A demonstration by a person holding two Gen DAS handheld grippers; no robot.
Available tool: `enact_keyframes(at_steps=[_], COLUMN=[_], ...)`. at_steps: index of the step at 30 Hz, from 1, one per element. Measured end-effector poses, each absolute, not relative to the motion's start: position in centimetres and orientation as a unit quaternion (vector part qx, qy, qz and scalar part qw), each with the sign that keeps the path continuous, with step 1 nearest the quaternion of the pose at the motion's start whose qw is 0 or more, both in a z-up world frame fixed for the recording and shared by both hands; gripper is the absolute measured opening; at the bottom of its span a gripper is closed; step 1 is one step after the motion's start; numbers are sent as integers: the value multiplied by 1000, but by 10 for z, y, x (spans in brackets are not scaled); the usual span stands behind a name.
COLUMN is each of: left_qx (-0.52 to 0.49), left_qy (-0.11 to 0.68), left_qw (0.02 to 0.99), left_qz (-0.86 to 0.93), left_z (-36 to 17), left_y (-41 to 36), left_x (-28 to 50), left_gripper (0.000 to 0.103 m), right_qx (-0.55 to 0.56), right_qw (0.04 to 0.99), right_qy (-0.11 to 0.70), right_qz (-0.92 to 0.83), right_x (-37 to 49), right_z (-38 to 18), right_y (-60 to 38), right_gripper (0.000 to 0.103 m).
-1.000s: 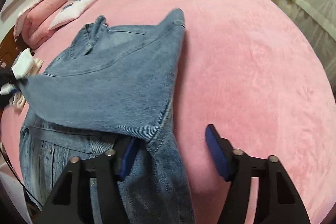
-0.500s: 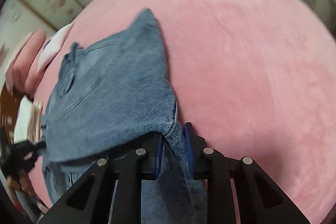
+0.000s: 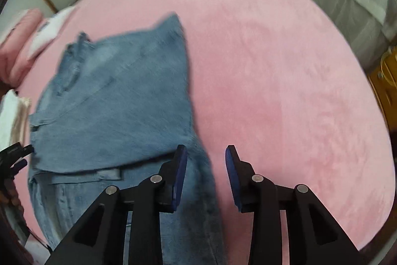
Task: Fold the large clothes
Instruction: 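Grasp the folded sleeve cuff with the left gripper and adjust it on the jacket, then move both grippers open over the jacket toward its hem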
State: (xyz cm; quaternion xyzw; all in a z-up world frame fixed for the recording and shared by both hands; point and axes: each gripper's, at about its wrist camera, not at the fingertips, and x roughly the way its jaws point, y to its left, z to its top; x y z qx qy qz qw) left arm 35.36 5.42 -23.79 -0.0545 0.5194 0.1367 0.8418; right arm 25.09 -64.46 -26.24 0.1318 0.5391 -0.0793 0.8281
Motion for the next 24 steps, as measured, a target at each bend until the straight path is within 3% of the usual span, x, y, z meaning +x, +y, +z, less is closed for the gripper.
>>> enact_keyframes(at_steps=[2,3,5,6,12,16,20,24], left_qx=[-75,-87,-105,-104,10,63,53,29], left_qy=[509,510,540,553,622,645,637,622], left_qw=[854,855,835,826,782,759,766,780], left_qz=[77,41,-31,-42,-39,58,64,71], left_z=[-224,-221,-223,-226,-279,-311,-314,-297], left_y=[43,36,9,0,-62,-37,-1,6], left_x=[348,346,346,348,363,372,378,386], left_gripper=[46,29,5,0,0,0,0,0], right_qx=[139,154,194,211,236,189,162,15], right_qw=[839,837,825,817,768,768,783,806], right_qy=[524,524,531,536,592,609,600,589], right_qz=[-41,-18,18,31,68,64,28,-51], right_x=[257,263,279,284,314,309,291,291], right_z=[-252,-254,-259,-263,-299,-319,-318,-295], right_y=[-633,-627,-613,-607,-559,-572,-635,-644], right_gripper=[14,5,3,2,2,2,0,0])
